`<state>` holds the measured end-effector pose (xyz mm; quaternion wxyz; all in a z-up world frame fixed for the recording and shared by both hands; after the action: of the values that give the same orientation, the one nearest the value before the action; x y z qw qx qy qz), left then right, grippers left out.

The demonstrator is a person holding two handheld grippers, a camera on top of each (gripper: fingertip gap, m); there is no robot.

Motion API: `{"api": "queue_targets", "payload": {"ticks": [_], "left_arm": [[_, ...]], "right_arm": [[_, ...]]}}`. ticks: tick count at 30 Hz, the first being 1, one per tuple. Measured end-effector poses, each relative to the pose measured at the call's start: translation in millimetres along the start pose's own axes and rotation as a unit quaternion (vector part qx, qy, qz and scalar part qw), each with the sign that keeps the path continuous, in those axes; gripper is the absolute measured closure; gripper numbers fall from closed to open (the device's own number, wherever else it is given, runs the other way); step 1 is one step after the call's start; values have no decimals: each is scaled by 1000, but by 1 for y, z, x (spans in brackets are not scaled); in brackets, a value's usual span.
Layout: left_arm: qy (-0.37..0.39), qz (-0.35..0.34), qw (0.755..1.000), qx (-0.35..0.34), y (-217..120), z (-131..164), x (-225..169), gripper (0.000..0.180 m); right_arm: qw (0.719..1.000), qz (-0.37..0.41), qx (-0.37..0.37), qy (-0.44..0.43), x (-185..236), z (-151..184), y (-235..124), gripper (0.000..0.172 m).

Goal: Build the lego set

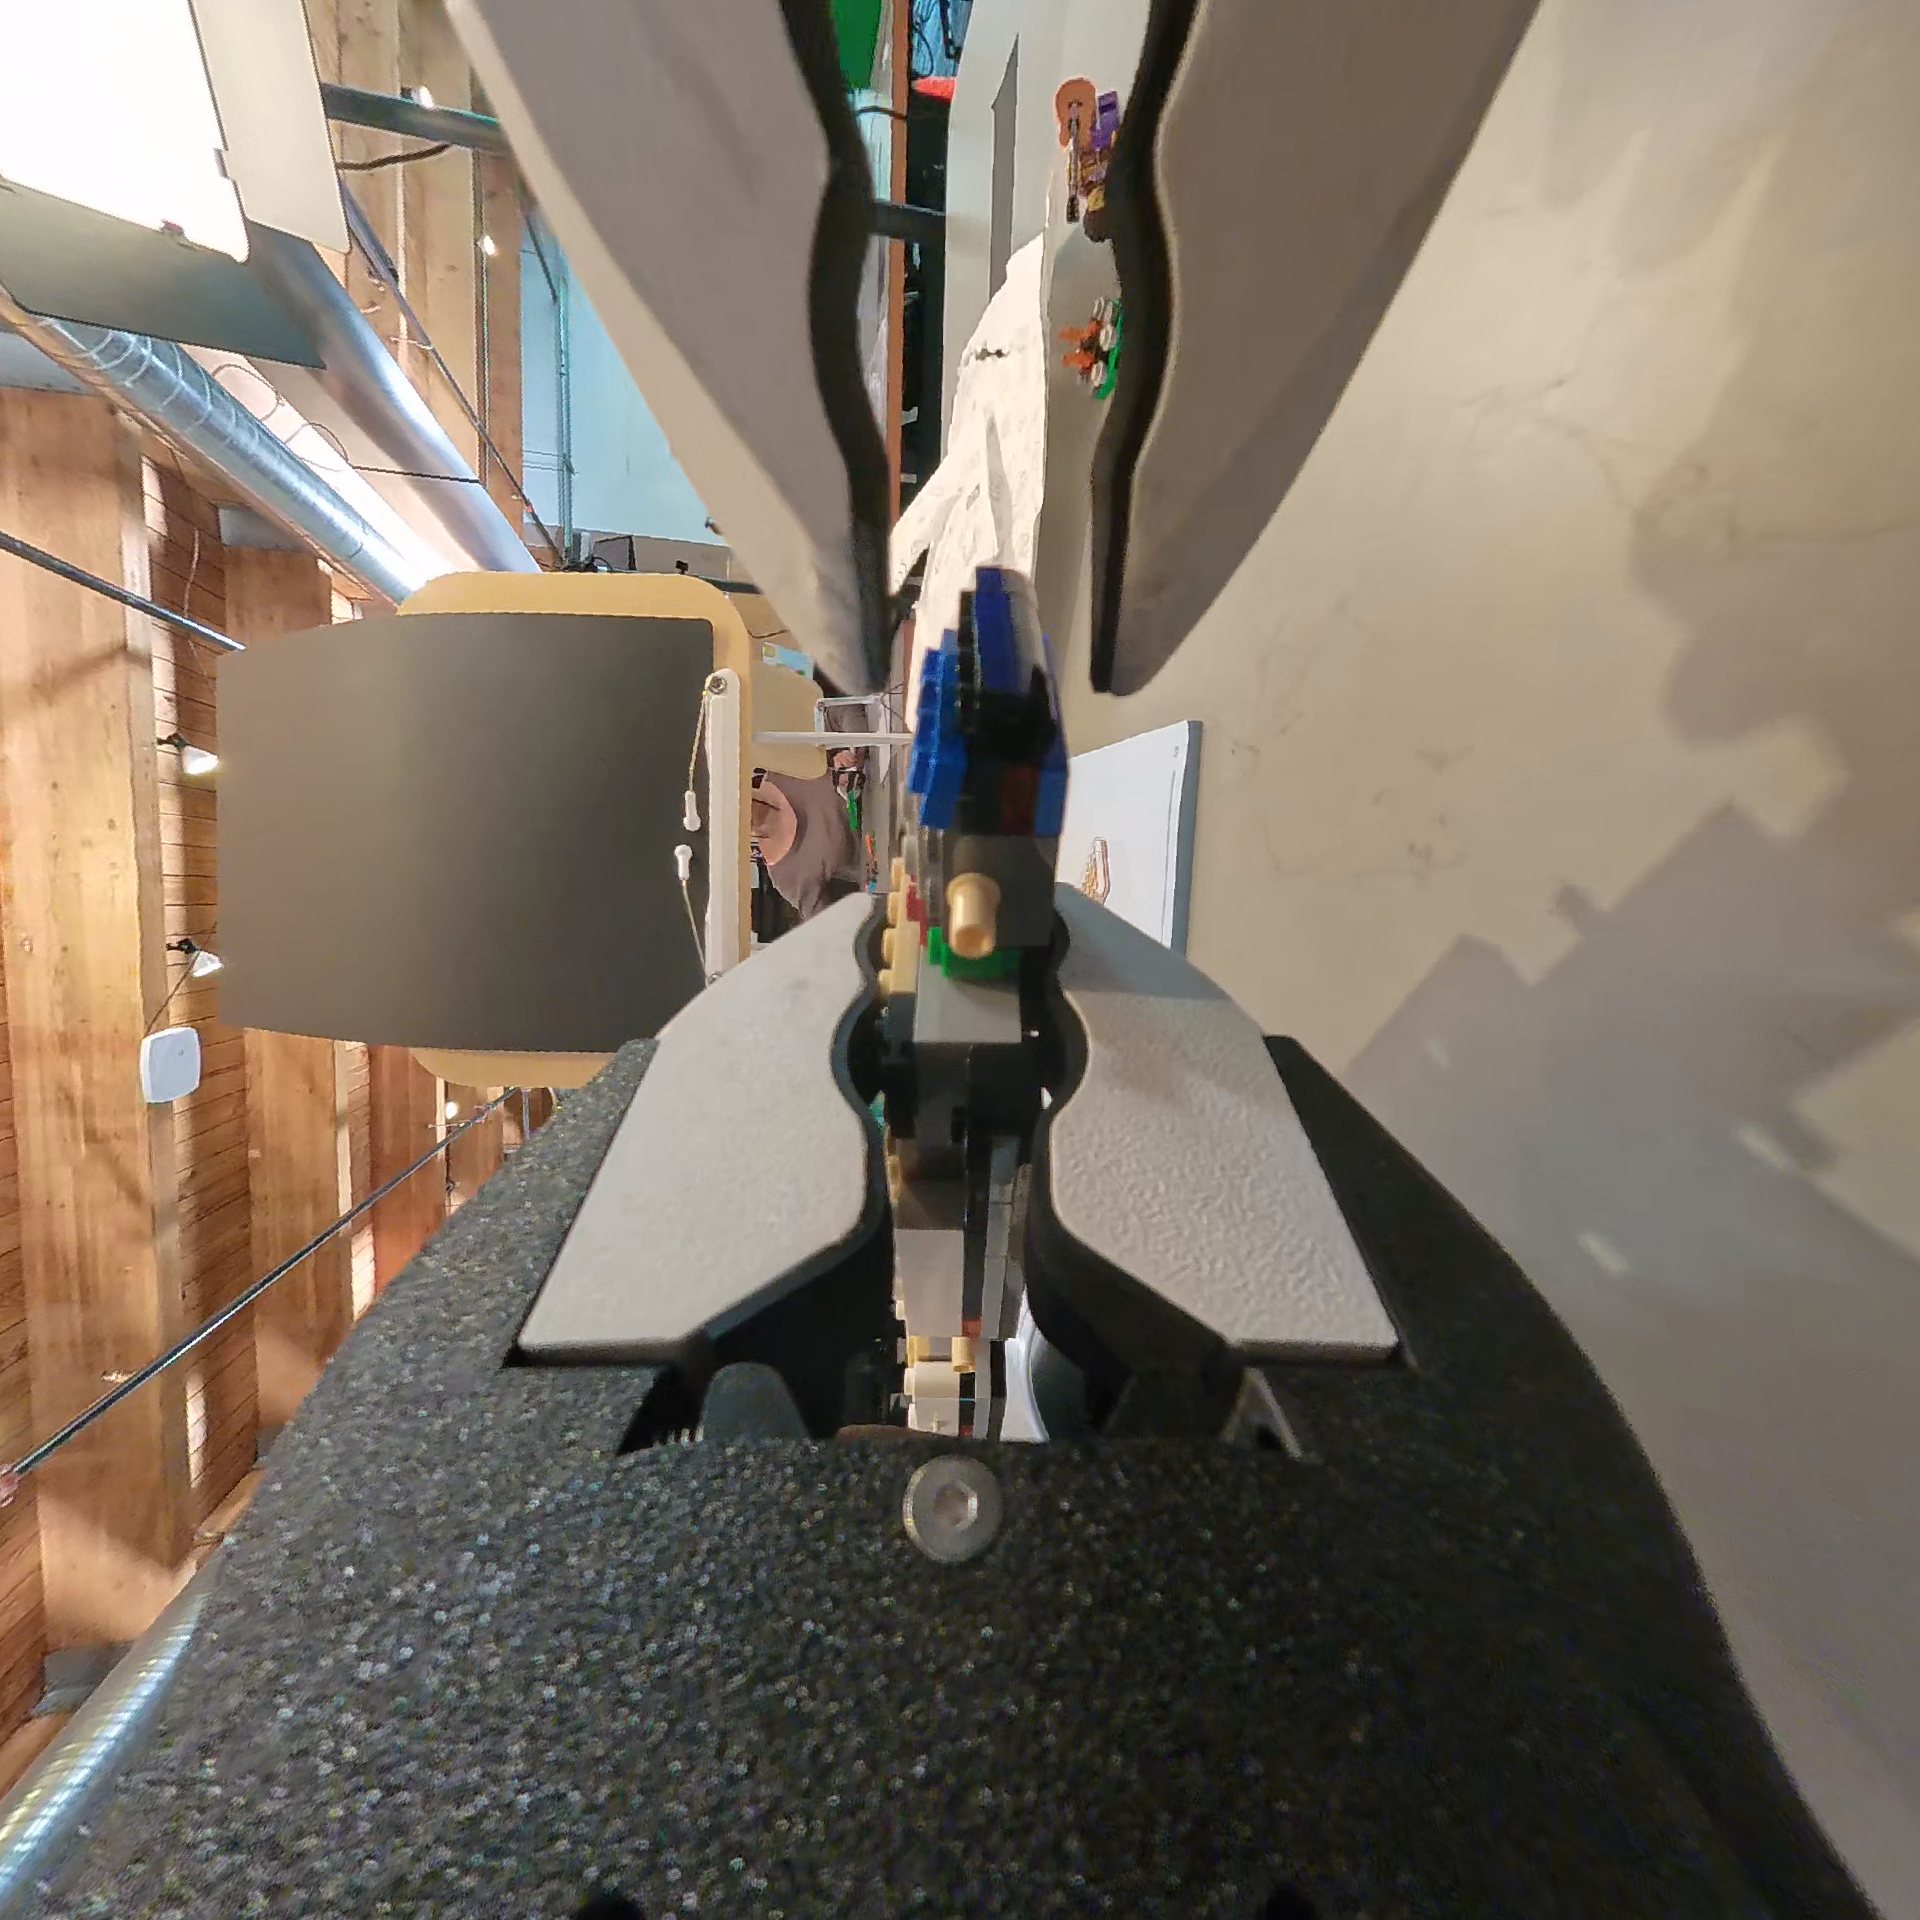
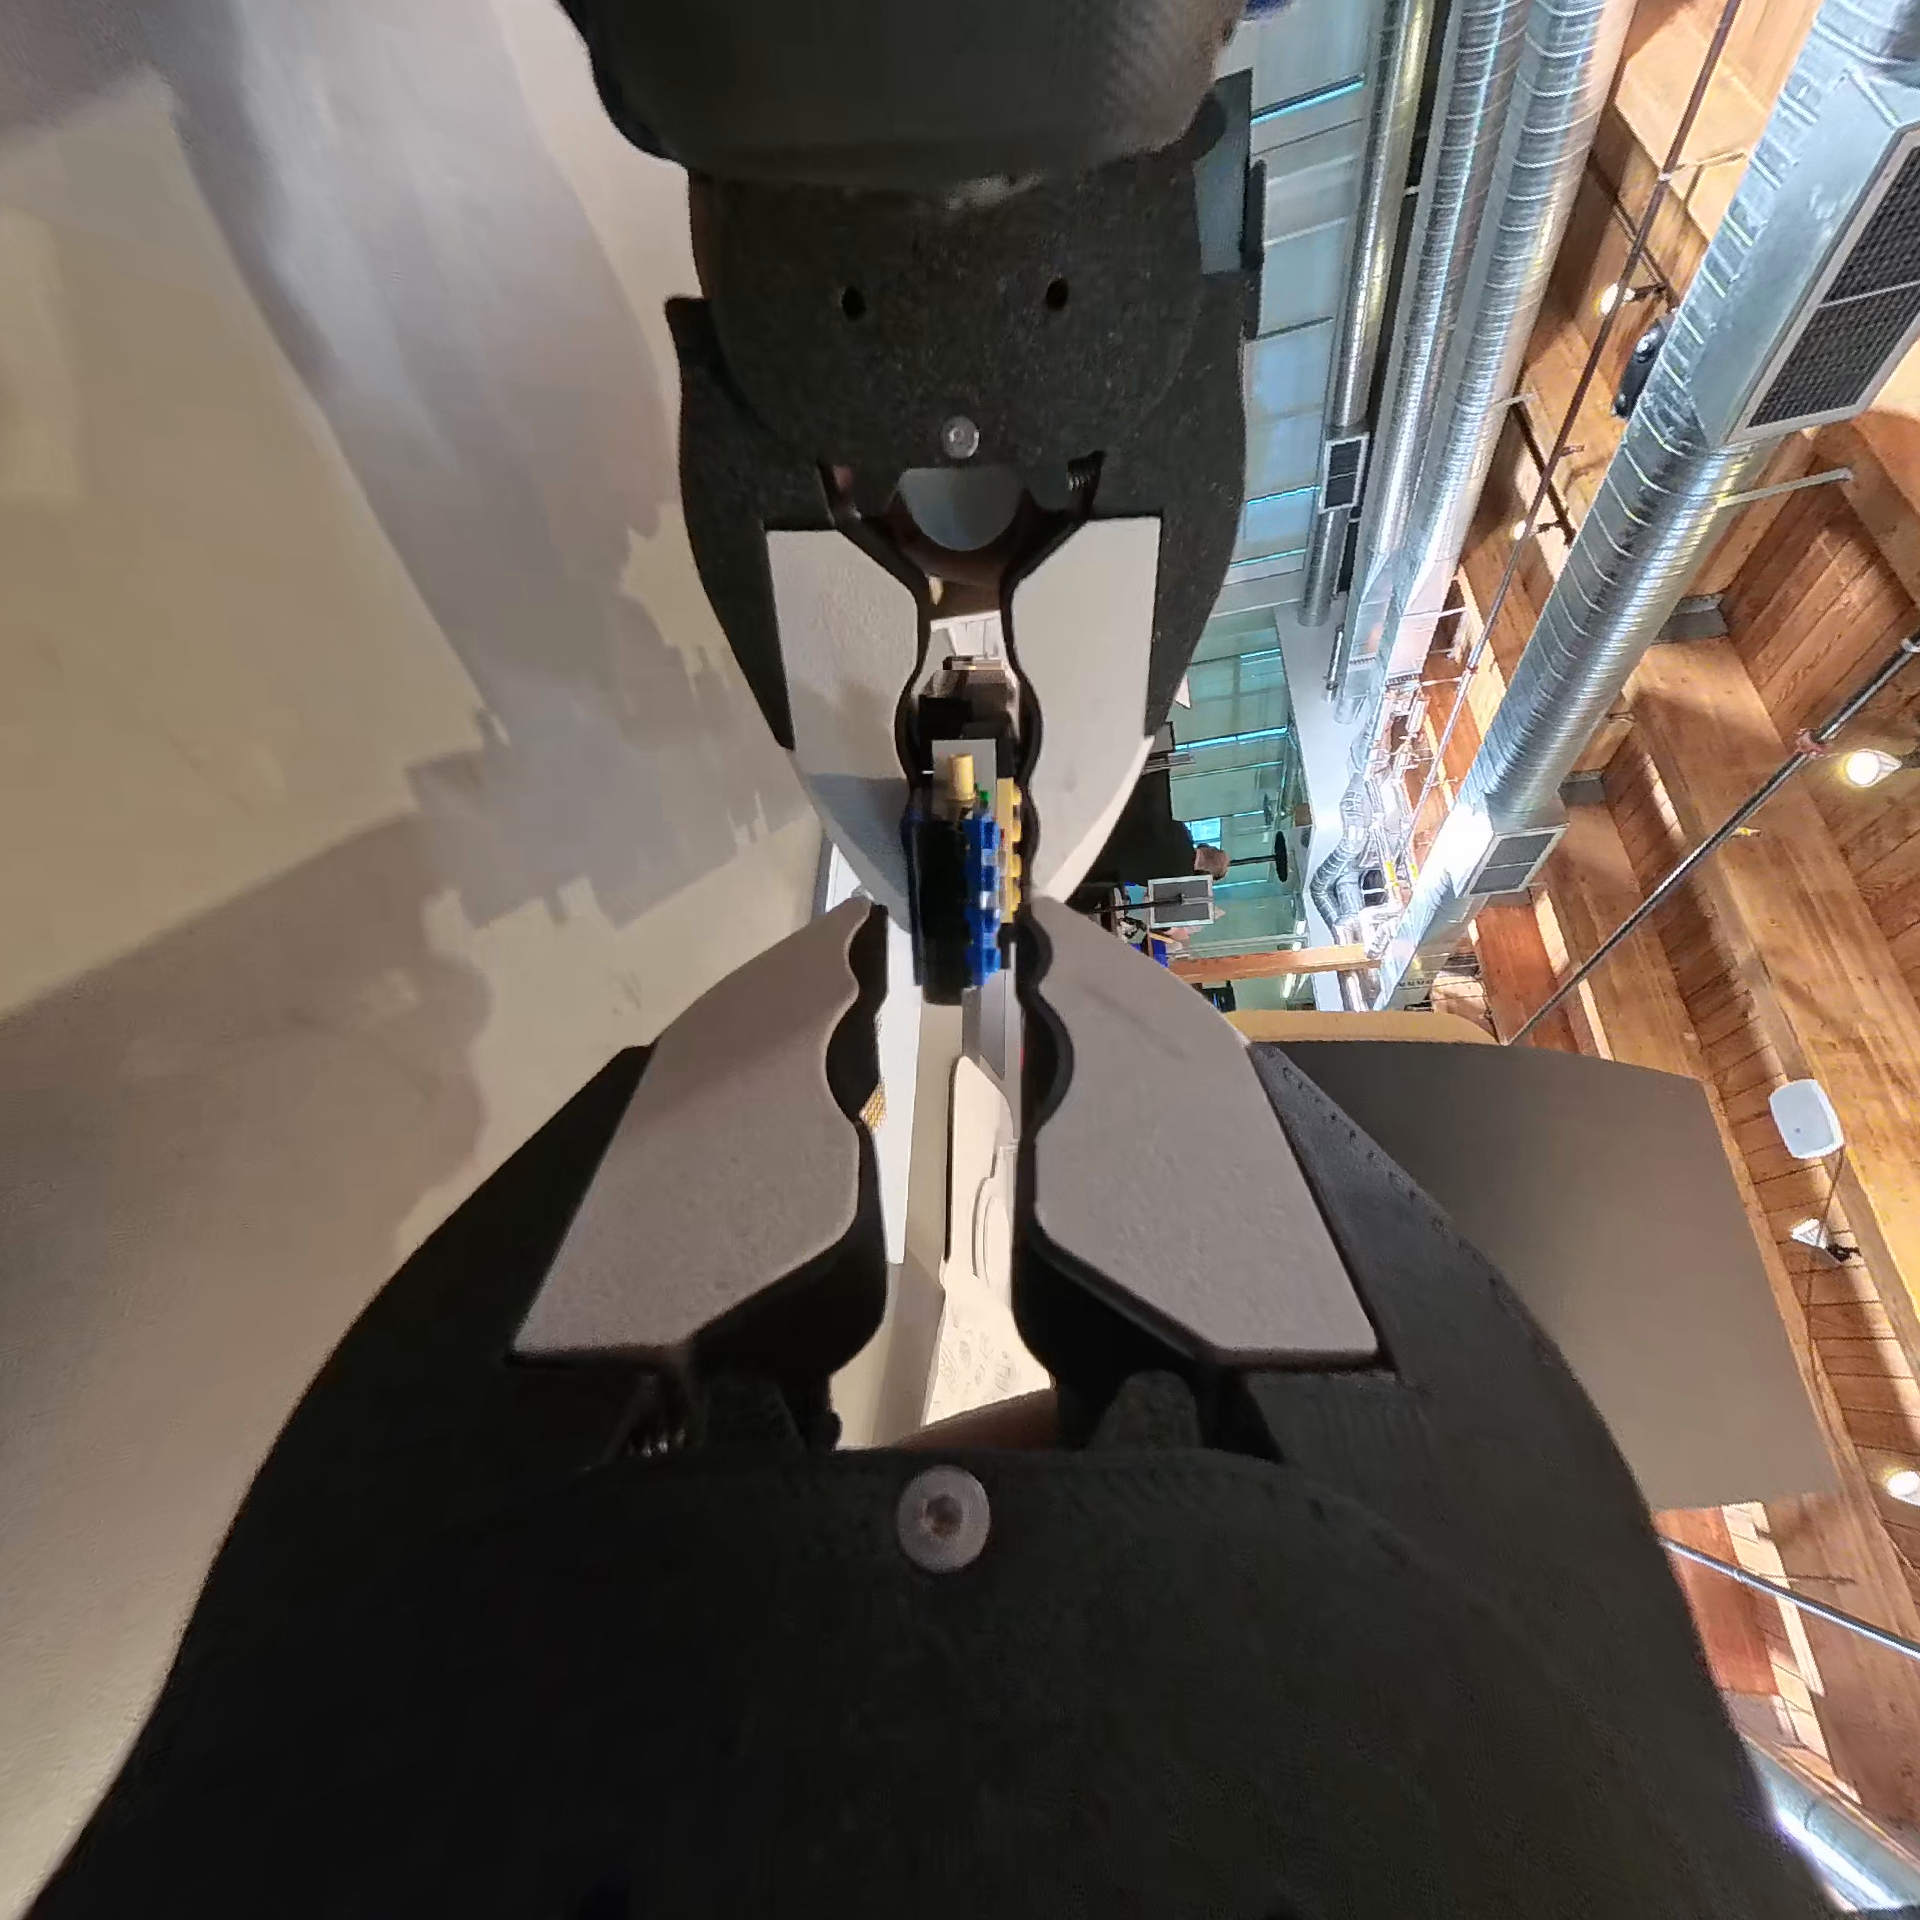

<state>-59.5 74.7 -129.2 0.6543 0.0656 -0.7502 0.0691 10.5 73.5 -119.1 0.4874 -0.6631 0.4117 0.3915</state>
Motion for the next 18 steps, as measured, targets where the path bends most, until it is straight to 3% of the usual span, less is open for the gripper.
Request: {"api": "queue_targets", "payload": {"ticks": [18], "left_arm": [[13, 1, 1000, -5, -1, -5, -2, 155]], "right_arm": [[1000, 1, 11, -20, 3, 1, 3, 155]]}}
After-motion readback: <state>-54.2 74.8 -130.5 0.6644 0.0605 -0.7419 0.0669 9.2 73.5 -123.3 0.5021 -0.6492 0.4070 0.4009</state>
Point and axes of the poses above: each gripper's, where its closed fingertips meet, y out along the fingers, z out of its underside, x = y × z across the jaws, the point moved 3 cm from there along -y, back along the fingers, and after that the axes turned 10 degrees about -z, right-handed, at the moved point
